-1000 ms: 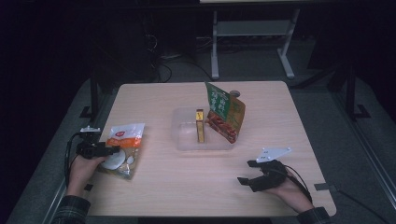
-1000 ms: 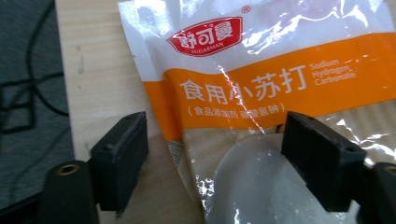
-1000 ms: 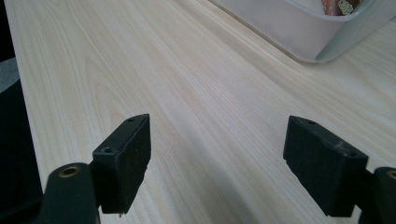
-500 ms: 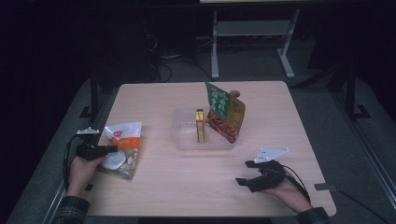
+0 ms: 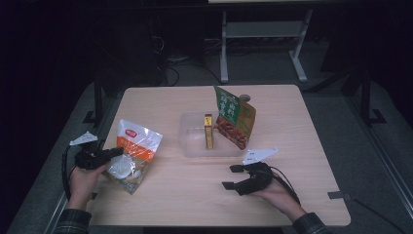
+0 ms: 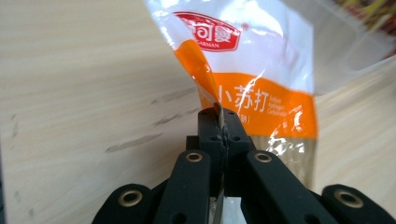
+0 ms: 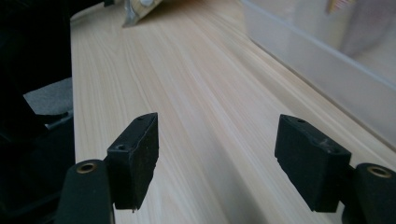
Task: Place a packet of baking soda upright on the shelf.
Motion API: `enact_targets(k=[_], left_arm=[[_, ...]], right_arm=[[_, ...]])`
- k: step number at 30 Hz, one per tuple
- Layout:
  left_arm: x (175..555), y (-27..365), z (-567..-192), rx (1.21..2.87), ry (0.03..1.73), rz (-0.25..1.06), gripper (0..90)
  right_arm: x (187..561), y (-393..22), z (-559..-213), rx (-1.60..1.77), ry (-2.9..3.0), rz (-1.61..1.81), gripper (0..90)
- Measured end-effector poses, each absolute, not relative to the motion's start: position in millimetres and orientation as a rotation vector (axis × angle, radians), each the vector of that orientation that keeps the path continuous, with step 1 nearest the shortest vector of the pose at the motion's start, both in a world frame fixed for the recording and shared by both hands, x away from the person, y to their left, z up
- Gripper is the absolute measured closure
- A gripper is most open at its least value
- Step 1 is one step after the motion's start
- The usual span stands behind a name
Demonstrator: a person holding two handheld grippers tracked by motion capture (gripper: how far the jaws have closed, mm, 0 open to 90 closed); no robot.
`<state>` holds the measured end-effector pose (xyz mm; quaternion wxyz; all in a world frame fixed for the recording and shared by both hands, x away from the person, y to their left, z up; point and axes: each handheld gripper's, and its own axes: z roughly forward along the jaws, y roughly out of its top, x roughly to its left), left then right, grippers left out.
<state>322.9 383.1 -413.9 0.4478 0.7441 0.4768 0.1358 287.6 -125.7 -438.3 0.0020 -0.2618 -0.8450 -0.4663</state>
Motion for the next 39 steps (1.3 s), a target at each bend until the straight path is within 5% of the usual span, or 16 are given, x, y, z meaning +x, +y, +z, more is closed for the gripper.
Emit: enact_targets(k=[22, 26, 32, 35, 39], left_arm=[[275, 312, -375, 1.764, 0.888, 0.222, 89.7], [275, 301, -374, 1.743, 0.855, 0.186, 89.7], [277, 290, -378, 1.764, 0.832, 0.158, 89.6], [279, 288, -380, 1.763, 0.827, 0.15, 89.6], [282, 286, -383, 1.769, 0.821, 0.146, 89.3]], right_arm=[[338, -20, -419, -0.616, -2.462, -1.706, 33.0], [335, -15, -419, -0.579, -2.435, -1.722, 44.4], [334, -18, -416, -0.524, -2.356, -1.764, 78.5], [332, -21, -413, -0.481, -2.327, -1.771, 88.4], [330, -24, -410, -0.424, -2.289, -1.757, 89.9]])
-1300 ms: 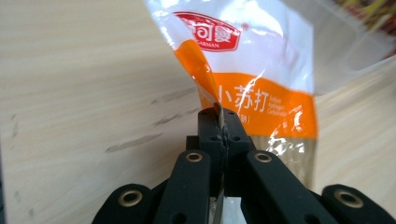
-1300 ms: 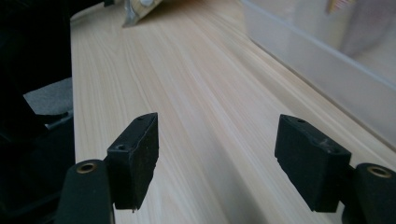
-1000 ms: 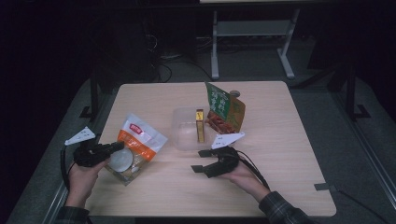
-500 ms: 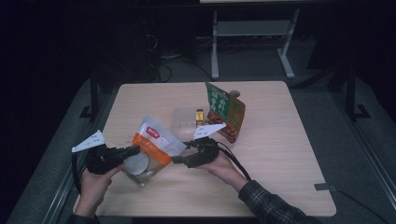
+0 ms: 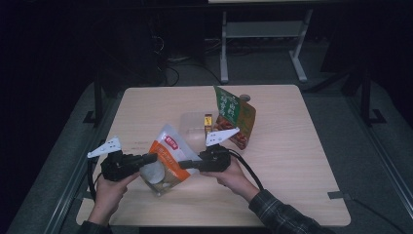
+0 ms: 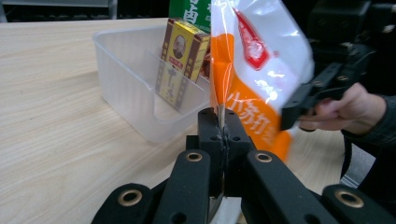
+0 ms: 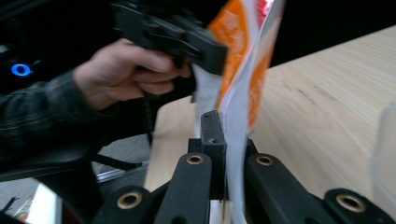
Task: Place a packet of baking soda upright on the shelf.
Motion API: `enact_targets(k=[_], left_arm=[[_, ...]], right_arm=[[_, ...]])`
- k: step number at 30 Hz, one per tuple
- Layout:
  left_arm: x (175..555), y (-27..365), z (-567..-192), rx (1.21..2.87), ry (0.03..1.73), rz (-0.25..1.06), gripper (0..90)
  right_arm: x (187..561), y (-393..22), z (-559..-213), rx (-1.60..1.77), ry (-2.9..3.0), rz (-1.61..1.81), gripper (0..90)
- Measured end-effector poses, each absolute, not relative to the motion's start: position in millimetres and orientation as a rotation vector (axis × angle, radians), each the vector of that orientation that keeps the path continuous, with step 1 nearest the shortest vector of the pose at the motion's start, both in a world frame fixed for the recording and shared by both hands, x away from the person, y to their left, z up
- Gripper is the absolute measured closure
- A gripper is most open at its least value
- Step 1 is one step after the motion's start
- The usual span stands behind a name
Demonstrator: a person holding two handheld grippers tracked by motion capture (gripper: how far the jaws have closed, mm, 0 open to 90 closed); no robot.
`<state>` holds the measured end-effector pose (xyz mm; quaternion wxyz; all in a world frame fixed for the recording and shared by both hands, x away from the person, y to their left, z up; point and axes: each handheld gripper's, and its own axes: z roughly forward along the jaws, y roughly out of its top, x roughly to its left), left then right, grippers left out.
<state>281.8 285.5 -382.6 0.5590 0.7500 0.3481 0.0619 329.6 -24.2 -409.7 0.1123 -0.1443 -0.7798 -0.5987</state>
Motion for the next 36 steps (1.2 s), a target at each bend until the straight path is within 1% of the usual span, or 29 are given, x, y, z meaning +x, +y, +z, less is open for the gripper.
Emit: enact_targets(k=[5, 7, 10, 11, 13, 14, 16, 20, 21, 26, 30, 36], left_arm=[[284, 275, -387, 1.788, 0.794, 0.125, 88.1], [285, 270, -388, 1.809, 0.783, 0.12, 84.6], [286, 262, -391, 1.83, 0.779, 0.109, 73.4], [287, 260, -391, 1.836, 0.773, 0.105, 72.3], [287, 258, -392, 1.85, 0.781, 0.114, 65.7], [288, 258, -392, 1.85, 0.785, 0.119, 59.6], [288, 260, -393, 1.844, 0.807, 0.125, 50.4], [288, 267, -397, 1.86, 0.831, 0.148, 40.6], [287, 267, -399, 1.841, 0.853, 0.143, 39.3], [281, 269, -408, 1.871, 0.878, 0.149, 32.6], [274, 268, -415, 1.921, 0.877, 0.147, 27.0], [273, 265, -421, 1.951, 0.882, 0.138, 22.9]], right_arm=[[322, -27, -398, -0.357, -2.275, -1.788, 90.0], [320, -29, -392, -0.34, -2.294, -1.804, 90.0], [317, -34, -383, -0.322, -2.306, -1.826, 90.0], [317, -36, -380, -0.31, -2.324, -1.826, 90.0], [314, -37, -373, -0.287, -2.362, -1.822, 90.0], [313, -38, -370, -0.278, -2.382, -1.816, 90.0], [311, -40, -364, -0.263, -2.421, -1.809, 90.0], [311, -46, -349, -0.246, -2.503, -1.8, 90.0], [312, -49, -345, -0.243, -2.521, -1.805, 90.0], [319, -63, -328, -0.263, -2.552, -1.839, 90.0], [325, -71, -316, -0.283, -2.574, -1.844, 90.0], [340, -81, -302, -0.355, -2.583, -1.886, 90.0]])
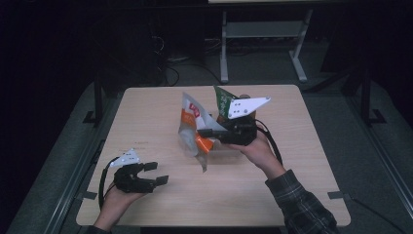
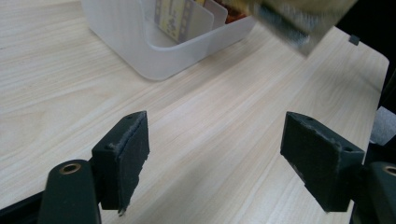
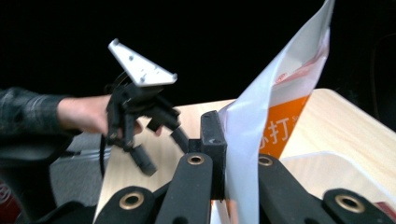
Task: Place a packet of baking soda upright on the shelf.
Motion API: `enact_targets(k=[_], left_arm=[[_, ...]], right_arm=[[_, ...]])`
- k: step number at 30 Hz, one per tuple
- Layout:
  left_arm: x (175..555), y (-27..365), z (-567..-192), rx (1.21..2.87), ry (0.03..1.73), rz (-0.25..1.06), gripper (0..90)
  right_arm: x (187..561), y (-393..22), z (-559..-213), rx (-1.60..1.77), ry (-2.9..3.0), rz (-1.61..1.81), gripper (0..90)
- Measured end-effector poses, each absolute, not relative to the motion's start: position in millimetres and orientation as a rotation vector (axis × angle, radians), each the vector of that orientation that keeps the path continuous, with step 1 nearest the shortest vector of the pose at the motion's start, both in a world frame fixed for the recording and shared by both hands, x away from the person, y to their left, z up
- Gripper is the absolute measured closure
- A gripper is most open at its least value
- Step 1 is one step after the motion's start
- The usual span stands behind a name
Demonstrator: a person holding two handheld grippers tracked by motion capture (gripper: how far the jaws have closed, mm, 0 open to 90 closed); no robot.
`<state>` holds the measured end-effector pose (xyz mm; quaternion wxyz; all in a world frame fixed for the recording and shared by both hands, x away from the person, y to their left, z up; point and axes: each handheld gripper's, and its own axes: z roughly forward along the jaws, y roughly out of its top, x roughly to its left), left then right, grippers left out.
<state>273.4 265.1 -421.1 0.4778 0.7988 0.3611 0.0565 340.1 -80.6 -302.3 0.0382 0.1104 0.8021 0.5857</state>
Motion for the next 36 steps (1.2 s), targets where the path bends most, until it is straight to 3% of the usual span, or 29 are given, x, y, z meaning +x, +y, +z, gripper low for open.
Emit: enact_targets(k=[13, 36], left_arm=[[275, 262, -426, 1.97, 0.886, 0.111, 21.9], [275, 260, -425, 1.971, 0.884, 0.099, 21.7]], right_arm=[[373, -68, -296, 0.53, 2.376, 1.651, 90.0], [399, -49, -322, 0.635, 2.419, 1.485, 90.0]])
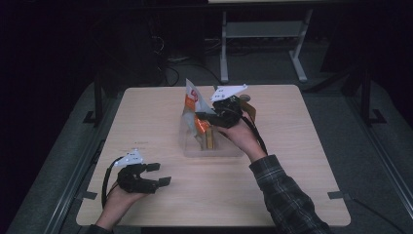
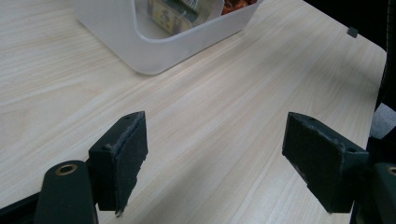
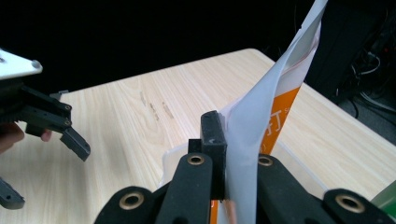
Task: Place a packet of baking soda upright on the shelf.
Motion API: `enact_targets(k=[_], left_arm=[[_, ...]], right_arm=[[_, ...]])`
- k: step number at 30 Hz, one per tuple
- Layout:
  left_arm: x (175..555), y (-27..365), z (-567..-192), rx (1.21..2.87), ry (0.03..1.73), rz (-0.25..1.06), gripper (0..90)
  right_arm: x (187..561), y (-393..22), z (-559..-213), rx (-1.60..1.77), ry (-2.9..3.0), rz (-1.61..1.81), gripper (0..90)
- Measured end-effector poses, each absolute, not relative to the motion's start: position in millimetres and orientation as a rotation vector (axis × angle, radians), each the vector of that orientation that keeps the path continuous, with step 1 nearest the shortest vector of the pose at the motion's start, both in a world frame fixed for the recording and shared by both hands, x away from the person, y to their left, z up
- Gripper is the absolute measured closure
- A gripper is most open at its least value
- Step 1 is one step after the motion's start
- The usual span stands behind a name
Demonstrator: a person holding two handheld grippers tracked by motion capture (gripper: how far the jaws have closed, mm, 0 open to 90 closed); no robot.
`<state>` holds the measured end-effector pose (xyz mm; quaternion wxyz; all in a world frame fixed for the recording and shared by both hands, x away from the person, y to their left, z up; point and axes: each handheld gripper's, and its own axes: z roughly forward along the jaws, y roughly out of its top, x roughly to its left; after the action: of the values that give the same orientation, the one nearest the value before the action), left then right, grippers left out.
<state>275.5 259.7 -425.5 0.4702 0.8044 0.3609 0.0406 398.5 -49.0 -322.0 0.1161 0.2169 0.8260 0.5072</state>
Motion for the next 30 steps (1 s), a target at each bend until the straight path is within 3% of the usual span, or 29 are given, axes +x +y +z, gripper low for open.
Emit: enact_targets(k=[18, 30], left_arm=[[276, 253, -431, 2.017, 0.877, 0.058, 20.0], [278, 250, -434, 2.037, 0.871, 0.049, 19.5]], right_arm=[[405, -39, -347, 0.716, 2.494, 1.4, 87.5], [389, -56, -342, 0.747, 2.436, 1.377, 56.2]])
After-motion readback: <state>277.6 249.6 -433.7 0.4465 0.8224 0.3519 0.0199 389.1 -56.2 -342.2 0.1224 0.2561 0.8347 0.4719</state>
